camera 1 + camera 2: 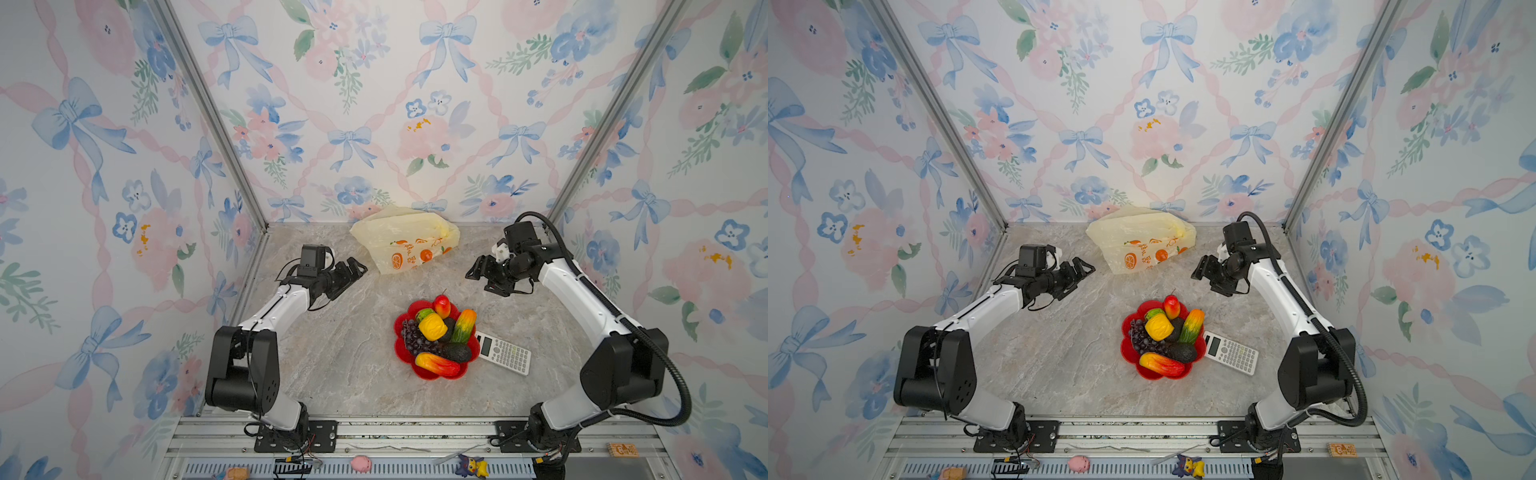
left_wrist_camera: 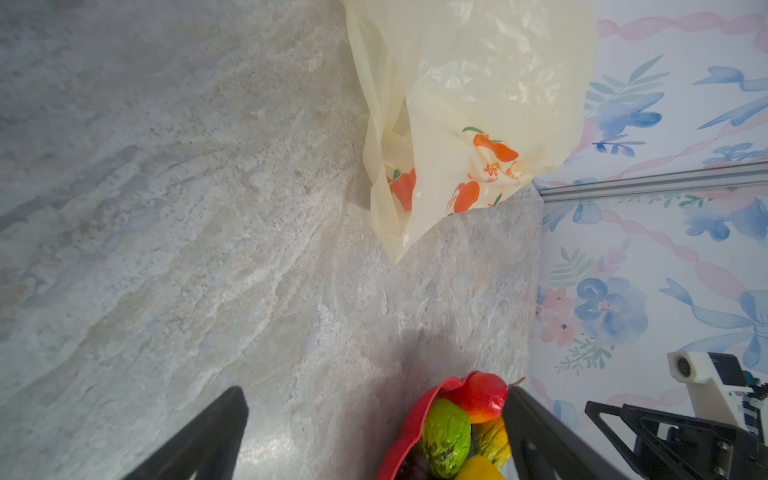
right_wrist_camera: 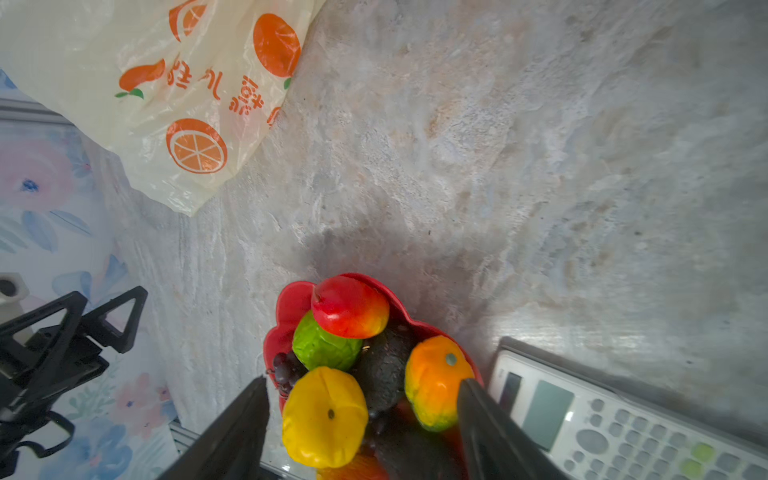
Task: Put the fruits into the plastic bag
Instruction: 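Release the bowl and lift the right gripper while the left gripper reaches the bag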
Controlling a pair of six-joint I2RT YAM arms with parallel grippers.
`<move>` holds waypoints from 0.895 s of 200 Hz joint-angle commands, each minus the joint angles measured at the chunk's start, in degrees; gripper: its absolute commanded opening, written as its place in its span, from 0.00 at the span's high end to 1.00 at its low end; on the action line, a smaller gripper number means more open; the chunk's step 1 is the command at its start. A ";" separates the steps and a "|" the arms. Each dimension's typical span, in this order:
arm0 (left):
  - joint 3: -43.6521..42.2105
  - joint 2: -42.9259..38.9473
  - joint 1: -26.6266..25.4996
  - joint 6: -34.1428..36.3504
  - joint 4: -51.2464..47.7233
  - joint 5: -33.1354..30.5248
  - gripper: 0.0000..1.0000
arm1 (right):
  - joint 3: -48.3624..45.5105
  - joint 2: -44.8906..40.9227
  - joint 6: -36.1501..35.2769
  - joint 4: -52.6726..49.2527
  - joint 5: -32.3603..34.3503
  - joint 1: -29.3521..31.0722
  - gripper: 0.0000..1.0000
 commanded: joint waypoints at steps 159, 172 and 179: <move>34.63 29.30 -4.21 -6.87 8.76 -0.64 1.00 | 0.06 -0.76 1.54 1.95 -3.96 -4.69 0.23; 30.48 23.60 -3.15 -4.91 8.77 -2.92 1.00 | 0.09 -0.80 2.20 2.79 -4.03 -3.97 0.23; 28.12 19.47 -2.29 -3.95 8.78 -3.98 1.00 | 0.19 -0.63 2.55 3.15 -4.10 -3.36 0.23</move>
